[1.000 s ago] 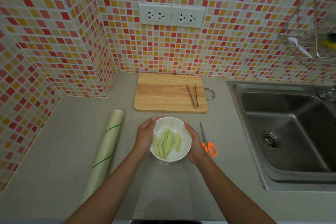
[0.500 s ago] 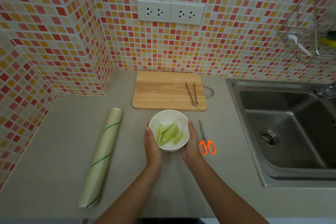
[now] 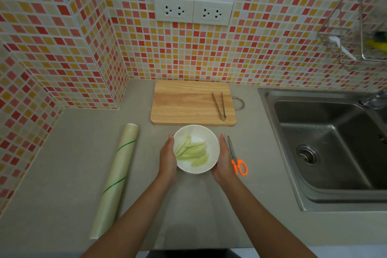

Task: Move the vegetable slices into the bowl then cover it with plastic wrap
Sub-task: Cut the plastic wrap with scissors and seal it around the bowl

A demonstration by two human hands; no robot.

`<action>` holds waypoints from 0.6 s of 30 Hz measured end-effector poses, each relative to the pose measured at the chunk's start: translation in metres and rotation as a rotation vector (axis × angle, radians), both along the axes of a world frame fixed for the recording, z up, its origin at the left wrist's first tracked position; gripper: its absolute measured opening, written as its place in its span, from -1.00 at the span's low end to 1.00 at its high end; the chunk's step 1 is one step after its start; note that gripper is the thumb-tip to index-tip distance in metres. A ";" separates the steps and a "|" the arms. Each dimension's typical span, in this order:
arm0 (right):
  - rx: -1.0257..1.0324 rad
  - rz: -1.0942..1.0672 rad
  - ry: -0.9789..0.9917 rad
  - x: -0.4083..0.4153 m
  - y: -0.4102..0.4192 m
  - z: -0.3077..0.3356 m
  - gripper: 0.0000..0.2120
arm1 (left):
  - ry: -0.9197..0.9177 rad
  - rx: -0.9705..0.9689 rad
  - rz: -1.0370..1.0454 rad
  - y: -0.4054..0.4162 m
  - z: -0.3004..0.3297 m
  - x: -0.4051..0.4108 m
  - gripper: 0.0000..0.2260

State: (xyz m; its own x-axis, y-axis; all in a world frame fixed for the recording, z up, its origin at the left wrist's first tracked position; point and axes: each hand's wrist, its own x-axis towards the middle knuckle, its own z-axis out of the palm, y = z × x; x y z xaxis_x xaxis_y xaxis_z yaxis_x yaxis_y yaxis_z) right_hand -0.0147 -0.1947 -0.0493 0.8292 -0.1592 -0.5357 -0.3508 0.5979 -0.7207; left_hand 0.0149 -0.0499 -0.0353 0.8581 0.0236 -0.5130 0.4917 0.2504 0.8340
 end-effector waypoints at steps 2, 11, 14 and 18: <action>-0.025 0.076 -0.011 0.002 -0.008 0.003 -0.33 | 0.006 0.016 -0.061 0.003 0.002 0.003 -0.56; -0.056 0.008 -0.045 0.003 -0.010 0.003 -0.49 | 0.032 -0.145 -0.024 0.004 0.006 0.007 -0.44; -0.096 -0.026 -0.056 0.007 -0.012 0.007 -0.57 | 0.049 -0.168 0.001 -0.005 -0.004 -0.007 -0.37; -0.133 -0.037 0.023 0.010 -0.005 0.010 -0.54 | 0.147 -0.122 0.087 -0.018 -0.001 -0.011 -0.46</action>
State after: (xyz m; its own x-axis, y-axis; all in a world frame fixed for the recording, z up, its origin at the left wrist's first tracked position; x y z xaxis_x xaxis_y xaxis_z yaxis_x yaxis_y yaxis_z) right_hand -0.0044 -0.1992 -0.0390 0.8089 -0.2608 -0.5269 -0.3478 0.5105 -0.7864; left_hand 0.0038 -0.0676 -0.0366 0.7710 0.0241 -0.6364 0.5783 0.3919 0.7155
